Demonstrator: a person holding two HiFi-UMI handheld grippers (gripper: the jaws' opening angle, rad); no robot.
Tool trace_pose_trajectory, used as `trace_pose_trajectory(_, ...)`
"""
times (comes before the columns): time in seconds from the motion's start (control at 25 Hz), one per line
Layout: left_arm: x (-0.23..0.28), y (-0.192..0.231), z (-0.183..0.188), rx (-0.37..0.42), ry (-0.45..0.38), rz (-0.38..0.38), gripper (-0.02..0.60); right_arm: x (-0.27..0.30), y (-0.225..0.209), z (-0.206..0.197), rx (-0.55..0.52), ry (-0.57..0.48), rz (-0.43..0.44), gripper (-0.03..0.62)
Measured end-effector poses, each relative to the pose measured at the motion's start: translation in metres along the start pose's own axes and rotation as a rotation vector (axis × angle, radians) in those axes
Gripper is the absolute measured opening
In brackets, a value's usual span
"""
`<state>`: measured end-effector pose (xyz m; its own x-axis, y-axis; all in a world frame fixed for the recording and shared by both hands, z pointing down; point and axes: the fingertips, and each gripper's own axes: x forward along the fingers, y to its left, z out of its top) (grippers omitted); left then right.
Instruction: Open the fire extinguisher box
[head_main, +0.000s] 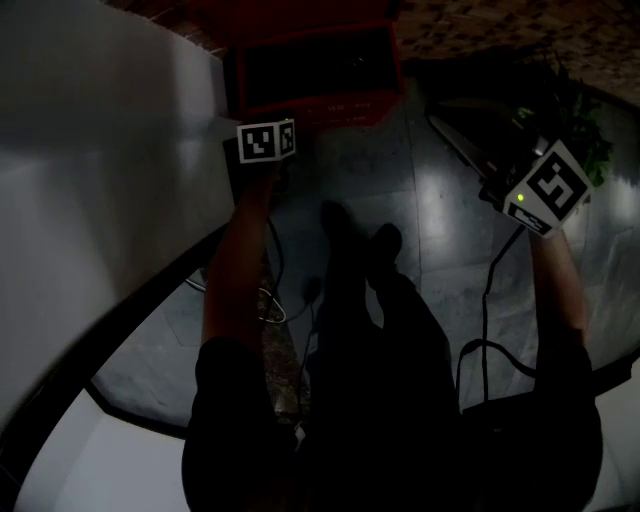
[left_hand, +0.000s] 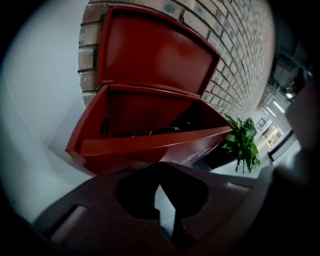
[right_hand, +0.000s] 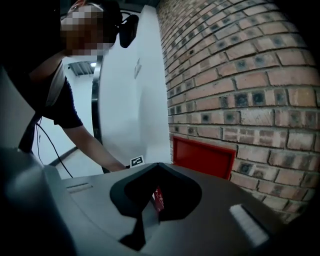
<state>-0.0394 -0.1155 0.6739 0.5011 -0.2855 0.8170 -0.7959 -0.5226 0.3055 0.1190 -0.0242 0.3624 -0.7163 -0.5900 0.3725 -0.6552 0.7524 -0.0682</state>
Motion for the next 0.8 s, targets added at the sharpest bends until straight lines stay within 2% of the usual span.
trace_pose_trajectory(0.2,-0.012,0.015,0.018,-0.014,-0.022,0.046,0.002,0.008,-0.004,0.008,0.038,-0.073,-0.018,0.0)
trace_pose_trajectory(0.44,-0.007,0.013,0.007,0.042,0.019,0.035,0.002,0.014,0.003,0.007,0.013,-0.052,0.013,0.0)
trace_pose_trajectory(0.8,-0.014,0.002,0.01,0.057,0.01,-0.01,0.002,0.02,0.005,0.018,0.002,-0.044,0.029,0.0)
